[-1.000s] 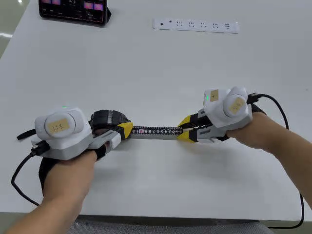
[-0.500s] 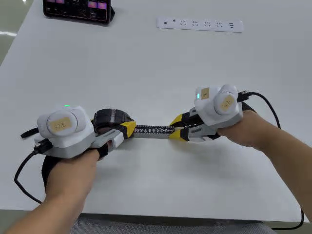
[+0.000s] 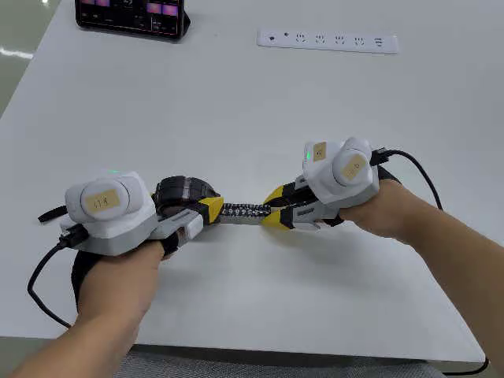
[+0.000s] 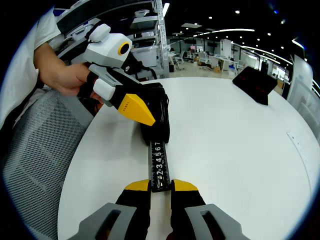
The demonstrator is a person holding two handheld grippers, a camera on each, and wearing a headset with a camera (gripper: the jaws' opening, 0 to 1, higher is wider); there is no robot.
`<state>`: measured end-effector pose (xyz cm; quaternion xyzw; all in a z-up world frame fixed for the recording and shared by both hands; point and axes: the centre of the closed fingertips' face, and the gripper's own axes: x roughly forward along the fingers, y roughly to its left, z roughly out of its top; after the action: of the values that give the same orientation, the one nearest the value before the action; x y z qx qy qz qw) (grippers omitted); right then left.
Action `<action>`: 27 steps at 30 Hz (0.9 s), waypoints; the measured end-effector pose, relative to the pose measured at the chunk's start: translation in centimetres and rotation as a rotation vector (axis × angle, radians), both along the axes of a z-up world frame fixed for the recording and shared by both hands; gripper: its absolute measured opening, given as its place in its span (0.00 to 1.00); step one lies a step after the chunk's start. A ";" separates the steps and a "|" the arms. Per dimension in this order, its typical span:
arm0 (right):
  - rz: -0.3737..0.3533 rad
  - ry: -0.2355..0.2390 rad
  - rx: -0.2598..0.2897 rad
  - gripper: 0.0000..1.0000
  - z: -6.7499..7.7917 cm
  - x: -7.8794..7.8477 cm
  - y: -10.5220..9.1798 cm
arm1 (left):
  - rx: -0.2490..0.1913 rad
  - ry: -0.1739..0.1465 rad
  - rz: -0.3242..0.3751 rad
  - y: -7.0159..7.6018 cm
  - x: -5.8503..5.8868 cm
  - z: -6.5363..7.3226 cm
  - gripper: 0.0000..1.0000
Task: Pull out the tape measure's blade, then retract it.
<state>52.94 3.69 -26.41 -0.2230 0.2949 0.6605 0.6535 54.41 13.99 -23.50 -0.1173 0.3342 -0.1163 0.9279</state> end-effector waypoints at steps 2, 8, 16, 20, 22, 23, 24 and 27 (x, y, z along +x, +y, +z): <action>-0.001 0.002 0.005 0.11 -0.1 0.1 0.2 | -0.002 0.000 0.000 0.0 0.0 0.0 0.56; 0.001 0.006 0.020 0.11 -0.2 0.1 1.5 | -0.003 0.003 0.000 0.0 0.0 0.0 0.56; 0.002 0.013 0.037 0.11 -0.1 0.0 2.6 | -0.007 0.004 0.001 0.0 0.0 0.0 0.56; 0.002 0.018 0.045 0.11 -0.1 0.0 3.2 | -0.010 0.003 0.001 0.0 0.0 0.0 0.56; 0.002 0.020 0.049 0.11 -0.1 0.0 3.5 | -0.011 0.003 0.001 0.1 0.0 0.0 0.56; 0.001 0.022 0.050 0.11 -0.1 0.0 3.7 | -0.013 0.003 0.001 0.1 0.0 0.0 0.56; 0.000 0.026 0.052 0.11 -0.1 0.0 3.8 | -0.013 0.003 0.001 0.1 0.0 0.0 0.56; 0.004 0.024 0.054 0.11 0.0 -0.1 4.2 | -0.014 0.002 0.001 0.1 0.0 0.0 0.57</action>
<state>52.87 7.90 -26.44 -0.1979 0.2846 0.6721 0.6544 54.42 14.07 -23.51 -0.1244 0.3343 -0.1181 0.9267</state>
